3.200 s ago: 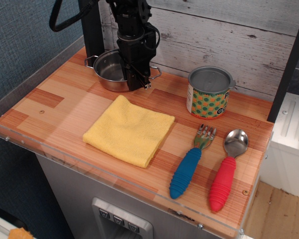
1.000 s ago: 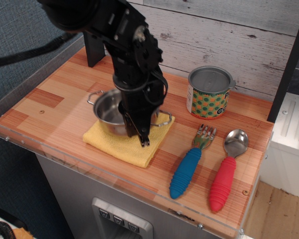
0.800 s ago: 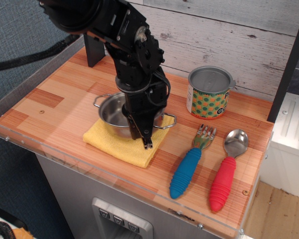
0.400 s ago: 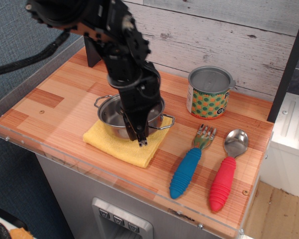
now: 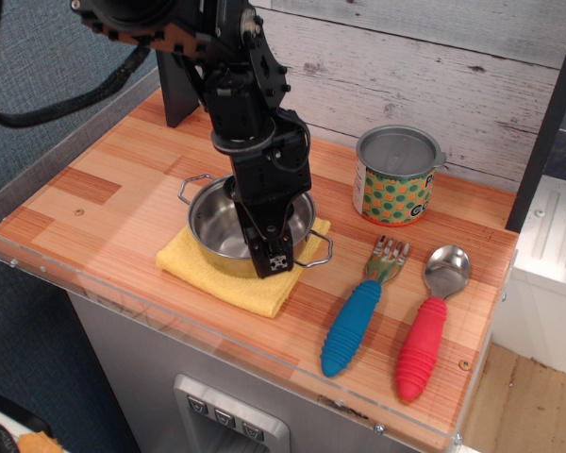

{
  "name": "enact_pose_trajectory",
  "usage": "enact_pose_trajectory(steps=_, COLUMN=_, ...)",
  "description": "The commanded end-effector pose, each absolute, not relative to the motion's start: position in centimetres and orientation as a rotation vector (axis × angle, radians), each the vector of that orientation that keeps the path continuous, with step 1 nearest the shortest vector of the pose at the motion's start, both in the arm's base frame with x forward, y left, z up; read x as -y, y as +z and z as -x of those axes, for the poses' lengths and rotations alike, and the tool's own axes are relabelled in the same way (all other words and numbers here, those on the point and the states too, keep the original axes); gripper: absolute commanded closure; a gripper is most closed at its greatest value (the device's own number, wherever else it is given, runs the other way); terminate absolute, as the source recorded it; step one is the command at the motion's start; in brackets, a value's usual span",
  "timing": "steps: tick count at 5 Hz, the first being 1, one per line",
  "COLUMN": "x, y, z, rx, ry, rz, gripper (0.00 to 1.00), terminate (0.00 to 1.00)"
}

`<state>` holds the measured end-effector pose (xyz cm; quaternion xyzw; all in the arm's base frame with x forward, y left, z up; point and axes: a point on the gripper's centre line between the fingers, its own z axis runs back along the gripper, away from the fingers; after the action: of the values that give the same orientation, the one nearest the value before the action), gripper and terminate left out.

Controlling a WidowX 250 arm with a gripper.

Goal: Put the pan on the towel

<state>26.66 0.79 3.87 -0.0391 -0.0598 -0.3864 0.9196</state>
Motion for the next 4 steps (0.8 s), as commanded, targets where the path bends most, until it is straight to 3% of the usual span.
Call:
enact_pose_trajectory(steps=1, x=-2.8, y=8.9, z=-28.1, rx=0.226, ry=-0.699, rz=0.044, gripper=0.0, terminate=0.0)
enact_pose_trajectory(steps=2, x=-3.1, y=9.6, z=-29.2, rx=0.252, ry=-0.61, rz=-0.035, gripper=0.0, terminate=0.0)
enact_pose_trajectory(steps=4, x=-4.4, y=10.8, z=-30.8, rx=0.341, ry=-0.276, rz=0.026, gripper=0.0, terminate=0.0)
